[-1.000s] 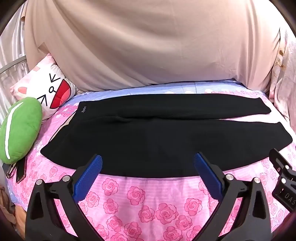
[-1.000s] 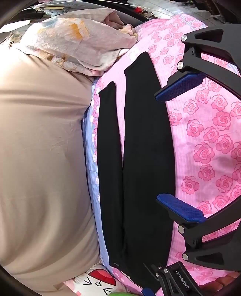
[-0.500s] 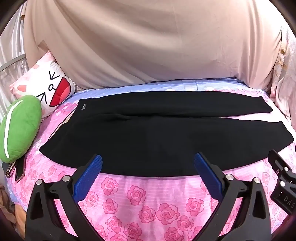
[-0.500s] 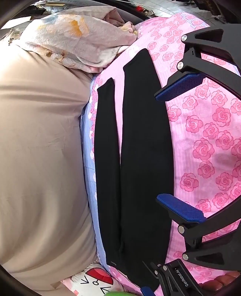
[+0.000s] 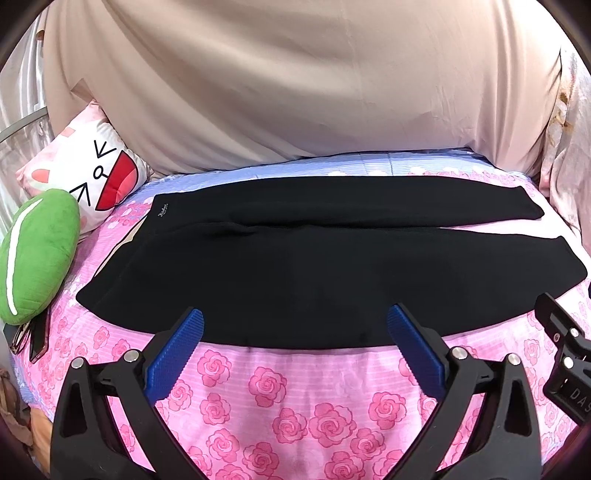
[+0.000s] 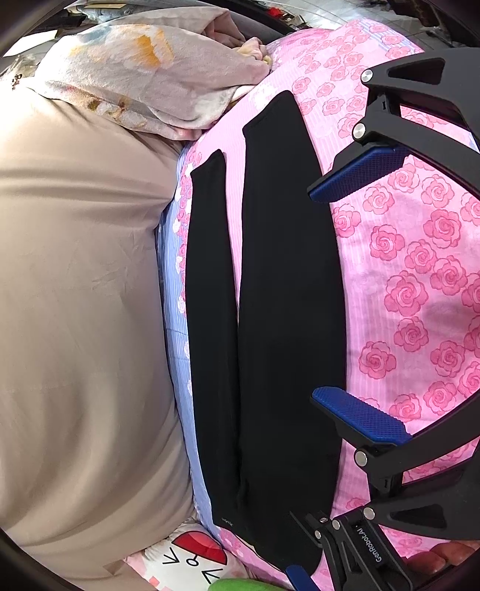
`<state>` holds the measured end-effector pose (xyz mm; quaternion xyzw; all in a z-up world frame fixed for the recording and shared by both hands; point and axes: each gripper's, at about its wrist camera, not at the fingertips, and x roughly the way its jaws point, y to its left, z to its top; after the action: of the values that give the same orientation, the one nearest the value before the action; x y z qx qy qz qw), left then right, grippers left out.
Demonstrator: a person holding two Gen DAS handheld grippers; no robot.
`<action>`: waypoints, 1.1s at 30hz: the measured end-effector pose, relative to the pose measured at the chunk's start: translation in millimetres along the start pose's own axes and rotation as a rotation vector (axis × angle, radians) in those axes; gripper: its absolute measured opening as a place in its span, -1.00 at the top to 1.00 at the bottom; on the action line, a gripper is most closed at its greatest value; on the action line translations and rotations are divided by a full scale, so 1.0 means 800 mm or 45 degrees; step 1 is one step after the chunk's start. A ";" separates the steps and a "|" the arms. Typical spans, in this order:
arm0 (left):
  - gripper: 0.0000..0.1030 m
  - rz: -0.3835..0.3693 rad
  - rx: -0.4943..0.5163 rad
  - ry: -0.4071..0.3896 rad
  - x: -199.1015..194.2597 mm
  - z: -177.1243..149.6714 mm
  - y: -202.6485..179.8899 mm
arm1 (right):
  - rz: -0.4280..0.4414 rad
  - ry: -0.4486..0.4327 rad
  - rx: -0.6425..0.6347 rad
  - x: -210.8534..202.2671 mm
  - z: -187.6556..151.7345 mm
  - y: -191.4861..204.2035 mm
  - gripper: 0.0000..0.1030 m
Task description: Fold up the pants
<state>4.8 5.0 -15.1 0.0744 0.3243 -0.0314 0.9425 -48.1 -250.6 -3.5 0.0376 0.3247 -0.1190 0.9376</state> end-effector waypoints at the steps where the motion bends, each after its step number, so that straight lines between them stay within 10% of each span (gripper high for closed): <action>1: -0.91 0.003 0.000 0.002 0.001 0.001 -0.001 | -0.001 0.002 -0.001 0.001 0.001 0.000 -0.90; 33: -0.91 0.013 0.009 0.018 0.005 0.006 -0.011 | -0.003 0.008 -0.011 0.003 0.005 0.003 -0.90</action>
<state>10.4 -4.5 -14.8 0.0796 0.3303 -0.0273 0.9401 -43.5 -249.4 -1.8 0.0336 0.3282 -0.1187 0.9365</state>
